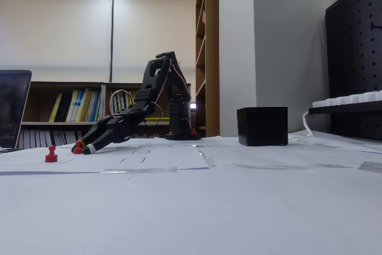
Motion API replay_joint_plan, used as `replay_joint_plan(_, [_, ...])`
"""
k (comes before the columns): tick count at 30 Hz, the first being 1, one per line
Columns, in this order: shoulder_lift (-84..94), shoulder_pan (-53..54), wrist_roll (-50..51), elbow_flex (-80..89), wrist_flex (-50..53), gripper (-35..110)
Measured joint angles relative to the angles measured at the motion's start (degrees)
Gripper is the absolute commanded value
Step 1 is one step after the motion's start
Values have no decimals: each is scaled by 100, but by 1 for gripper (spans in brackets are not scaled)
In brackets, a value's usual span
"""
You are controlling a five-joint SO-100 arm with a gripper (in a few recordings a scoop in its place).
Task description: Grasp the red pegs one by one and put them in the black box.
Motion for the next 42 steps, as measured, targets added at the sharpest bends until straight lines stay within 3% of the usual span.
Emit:
replay_joint_plan(17, [0, 0, 35, 0, -62, 0])
replay_joint_plan(27, [-9, 0, 88, 53, 167, 0])
replay_joint_plan(31, [-492, -26, 448, 668, 2074, 0])
replay_joint_plan(36, [-1380, -325, 1204, 1617, 5854, 0])
replay_joint_plan(42, [-2391, -1556, 536, 2909, 10266, 0])
